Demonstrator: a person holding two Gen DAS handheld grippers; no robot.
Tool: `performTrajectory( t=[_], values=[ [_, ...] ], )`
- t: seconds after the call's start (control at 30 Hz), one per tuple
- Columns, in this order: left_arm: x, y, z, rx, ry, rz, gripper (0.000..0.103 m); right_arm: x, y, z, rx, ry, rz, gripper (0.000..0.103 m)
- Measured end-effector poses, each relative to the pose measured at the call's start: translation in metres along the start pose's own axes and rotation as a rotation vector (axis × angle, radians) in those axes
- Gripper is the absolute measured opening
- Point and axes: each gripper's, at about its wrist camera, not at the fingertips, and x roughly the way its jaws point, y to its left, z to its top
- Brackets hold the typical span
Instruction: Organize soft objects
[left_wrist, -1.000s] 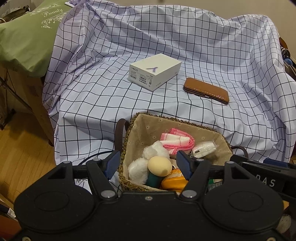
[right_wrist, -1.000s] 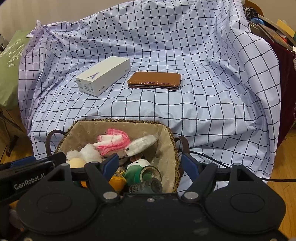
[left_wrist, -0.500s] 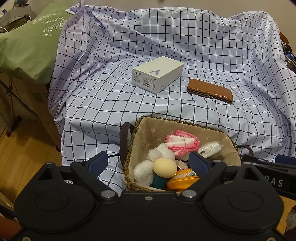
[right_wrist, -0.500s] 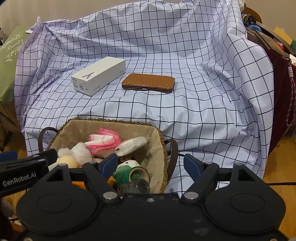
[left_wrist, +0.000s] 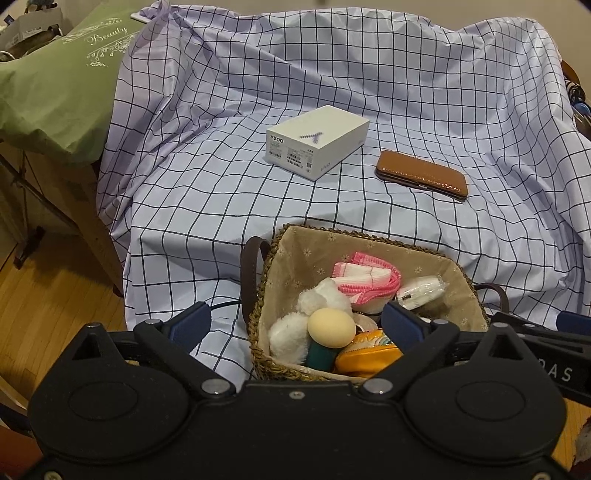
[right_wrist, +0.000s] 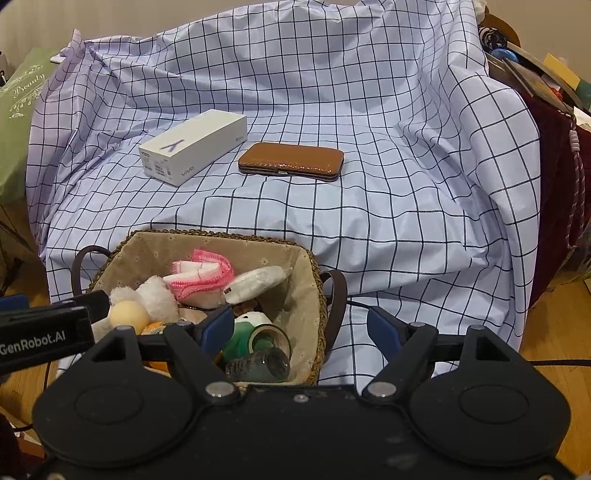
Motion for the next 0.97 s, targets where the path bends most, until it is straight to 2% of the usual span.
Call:
performTrajectory(
  t=[0.97],
  values=[
    [0.0025,-0.0006,0.0016,0.015,0.013,0.009,0.096,0.0036,0.0006,-0.0017,-0.004,0.014,0.004,0.078]
  ],
)
